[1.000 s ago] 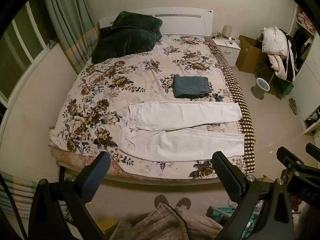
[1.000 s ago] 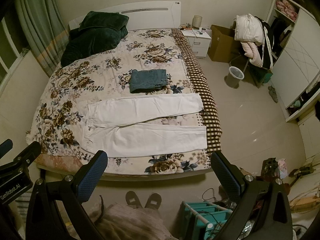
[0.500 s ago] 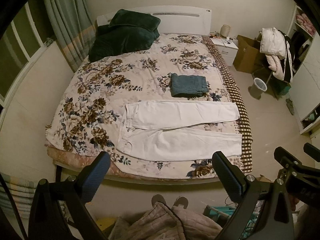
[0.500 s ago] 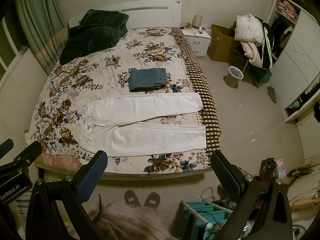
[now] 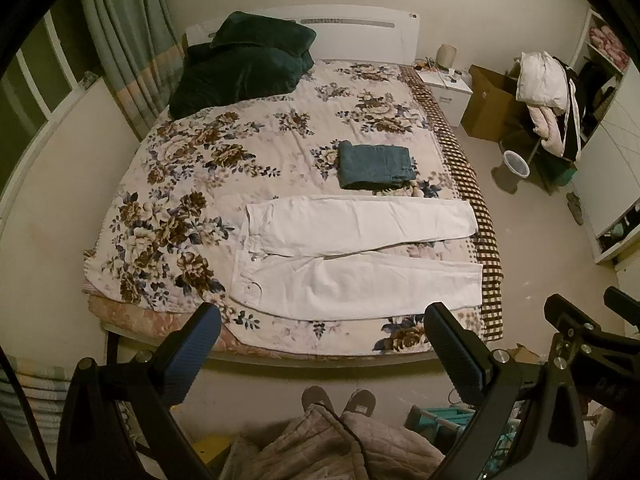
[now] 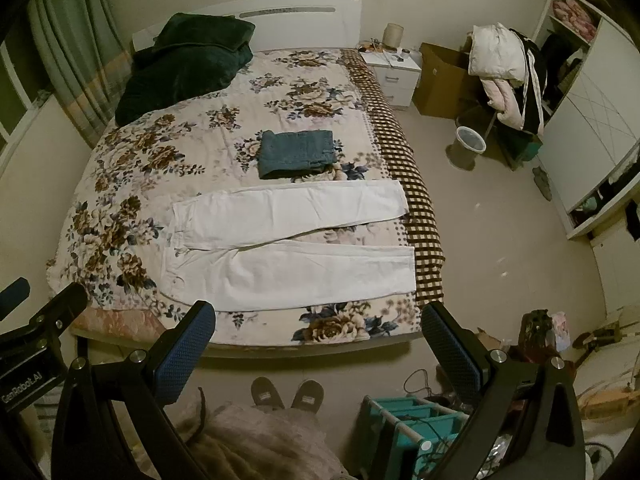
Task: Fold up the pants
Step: 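Lower both tools toward the waistband end of the white pants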
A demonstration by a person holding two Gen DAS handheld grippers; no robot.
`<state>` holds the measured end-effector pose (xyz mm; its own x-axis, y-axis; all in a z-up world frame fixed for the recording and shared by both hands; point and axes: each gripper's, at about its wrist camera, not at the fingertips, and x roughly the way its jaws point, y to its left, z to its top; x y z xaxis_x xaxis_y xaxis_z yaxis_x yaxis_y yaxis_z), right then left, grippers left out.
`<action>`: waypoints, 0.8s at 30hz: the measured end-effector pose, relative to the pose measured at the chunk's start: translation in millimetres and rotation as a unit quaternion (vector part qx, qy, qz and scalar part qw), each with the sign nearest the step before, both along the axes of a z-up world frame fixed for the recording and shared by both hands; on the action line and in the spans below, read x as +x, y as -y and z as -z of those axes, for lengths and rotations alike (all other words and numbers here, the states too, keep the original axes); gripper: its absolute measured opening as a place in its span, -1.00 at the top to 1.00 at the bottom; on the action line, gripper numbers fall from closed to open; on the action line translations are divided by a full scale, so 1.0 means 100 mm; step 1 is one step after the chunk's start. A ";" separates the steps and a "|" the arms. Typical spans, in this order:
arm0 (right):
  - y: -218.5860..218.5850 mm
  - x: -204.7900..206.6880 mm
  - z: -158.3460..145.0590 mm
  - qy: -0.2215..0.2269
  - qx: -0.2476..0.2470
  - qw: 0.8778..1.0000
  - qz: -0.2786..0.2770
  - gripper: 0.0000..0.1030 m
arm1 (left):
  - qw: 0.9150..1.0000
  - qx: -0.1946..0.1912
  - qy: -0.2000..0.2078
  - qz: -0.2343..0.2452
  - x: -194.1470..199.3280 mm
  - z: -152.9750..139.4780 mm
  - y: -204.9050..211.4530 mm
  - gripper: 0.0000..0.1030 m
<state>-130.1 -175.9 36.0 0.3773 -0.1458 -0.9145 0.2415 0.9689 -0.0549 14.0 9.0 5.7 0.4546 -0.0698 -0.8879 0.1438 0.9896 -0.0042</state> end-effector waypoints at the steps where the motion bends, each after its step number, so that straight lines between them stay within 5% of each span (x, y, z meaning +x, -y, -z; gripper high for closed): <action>1: 0.01 0.02 0.00 -0.002 0.001 1.000 0.001 -1.00 | 1.000 -0.001 -0.002 0.002 0.02 0.01 -0.03 -1.00; 14: -0.08 0.44 0.34 -0.041 0.023 0.999 0.004 -1.00 | 1.000 0.000 -0.024 0.000 0.42 0.28 -0.09 -1.00; 24: 0.72 1.87 1.36 -0.068 0.028 0.997 -0.005 -1.00 | 0.996 0.059 0.006 -0.064 1.62 0.97 0.43 -1.00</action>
